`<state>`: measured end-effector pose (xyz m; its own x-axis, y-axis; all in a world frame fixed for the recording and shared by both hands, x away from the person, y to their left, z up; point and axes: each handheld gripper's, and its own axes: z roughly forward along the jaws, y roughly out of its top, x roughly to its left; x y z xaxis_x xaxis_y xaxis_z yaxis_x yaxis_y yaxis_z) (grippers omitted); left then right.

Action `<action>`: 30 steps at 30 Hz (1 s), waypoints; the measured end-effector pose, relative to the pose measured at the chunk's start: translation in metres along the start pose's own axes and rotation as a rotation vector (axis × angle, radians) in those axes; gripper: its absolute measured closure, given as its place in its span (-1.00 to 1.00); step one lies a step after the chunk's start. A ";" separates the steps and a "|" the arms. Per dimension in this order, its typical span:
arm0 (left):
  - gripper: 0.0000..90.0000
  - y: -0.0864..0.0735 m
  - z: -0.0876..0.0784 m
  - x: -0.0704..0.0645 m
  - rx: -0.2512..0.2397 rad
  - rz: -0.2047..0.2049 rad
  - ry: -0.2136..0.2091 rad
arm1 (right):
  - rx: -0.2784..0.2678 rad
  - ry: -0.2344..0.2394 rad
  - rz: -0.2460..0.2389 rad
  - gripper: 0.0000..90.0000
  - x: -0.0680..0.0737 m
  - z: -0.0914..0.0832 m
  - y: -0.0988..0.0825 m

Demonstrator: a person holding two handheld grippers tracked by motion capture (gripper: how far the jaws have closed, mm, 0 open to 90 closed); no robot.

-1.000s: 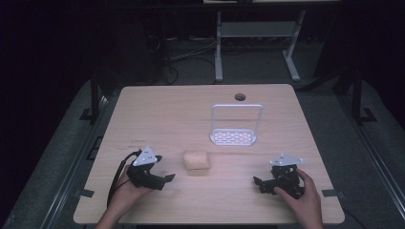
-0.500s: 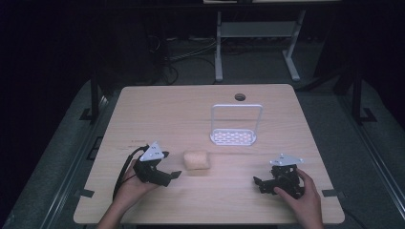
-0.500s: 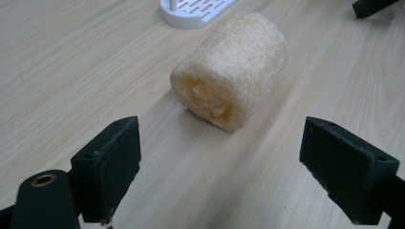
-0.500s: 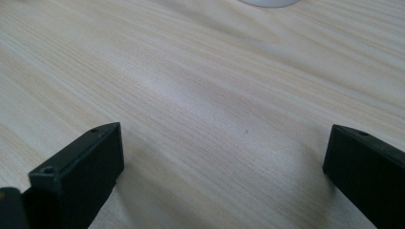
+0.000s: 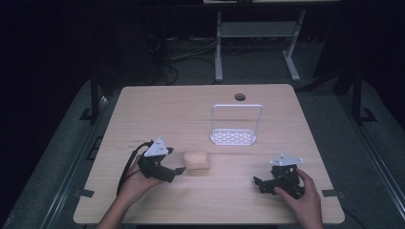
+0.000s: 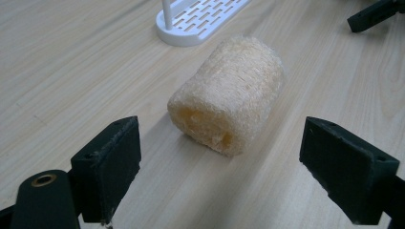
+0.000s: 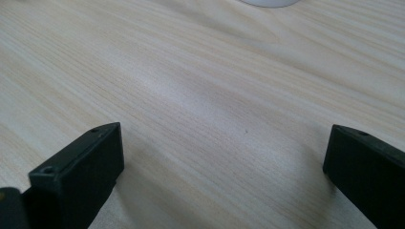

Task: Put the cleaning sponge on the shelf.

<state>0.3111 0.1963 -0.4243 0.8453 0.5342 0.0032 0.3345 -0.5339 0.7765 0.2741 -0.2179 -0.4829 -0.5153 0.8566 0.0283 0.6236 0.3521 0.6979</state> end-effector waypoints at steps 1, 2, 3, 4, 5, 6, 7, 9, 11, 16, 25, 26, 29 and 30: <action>-0.70 0.001 0.000 0.000 -0.003 0.005 -0.001 | 0.000 0.000 0.000 -1.00 0.000 0.000 0.000; -0.70 0.002 0.001 0.000 -0.007 0.002 -0.002 | 0.000 0.000 0.000 -1.00 0.000 0.000 0.000; -0.70 0.003 0.001 0.000 -0.006 0.009 -0.005 | 0.000 0.000 0.000 -1.00 0.000 0.000 0.000; -0.70 0.004 0.002 0.000 -0.009 0.010 -0.005 | 0.000 0.000 0.000 -1.00 0.000 0.000 0.000; -0.70 0.005 0.002 0.000 -0.009 0.013 -0.007 | 0.000 0.000 0.000 -1.00 0.000 0.000 0.000; -0.70 0.006 0.003 0.001 -0.009 0.014 -0.009 | 0.000 0.000 0.000 -1.00 0.000 0.000 0.000; -0.70 0.007 0.003 0.001 -0.012 0.018 -0.011 | 0.000 0.000 0.000 -1.00 0.000 0.000 0.000; -0.70 0.009 0.004 0.001 -0.015 0.019 -0.015 | 0.000 0.000 0.000 -1.00 0.000 0.000 0.000; -0.70 0.012 0.005 0.000 -0.016 0.020 -0.016 | 0.000 0.000 0.000 -1.00 0.000 0.000 0.000; -0.70 0.017 0.007 0.001 -0.014 0.032 -0.024 | 0.000 0.000 0.001 -1.00 0.000 0.000 0.000; -0.70 0.026 0.014 0.002 -0.020 0.039 -0.038 | 0.000 0.000 0.000 -1.00 0.000 0.000 0.000; -0.70 0.026 0.014 0.002 -0.018 0.041 -0.039 | 0.000 0.000 -0.001 -1.00 0.000 0.000 0.000; -0.70 0.029 0.017 0.003 -0.023 0.043 -0.045 | 0.001 0.000 -0.001 -1.00 0.000 0.000 0.000; -0.70 0.030 0.017 0.004 -0.022 0.045 -0.044 | 0.000 0.000 -0.001 -1.00 0.000 0.000 0.000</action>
<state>0.3314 0.1709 -0.4120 0.8769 0.4806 0.0108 0.2872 -0.5418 0.7899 0.2741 -0.2180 -0.4829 -0.5158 0.8563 0.0276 0.6235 0.3530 0.6976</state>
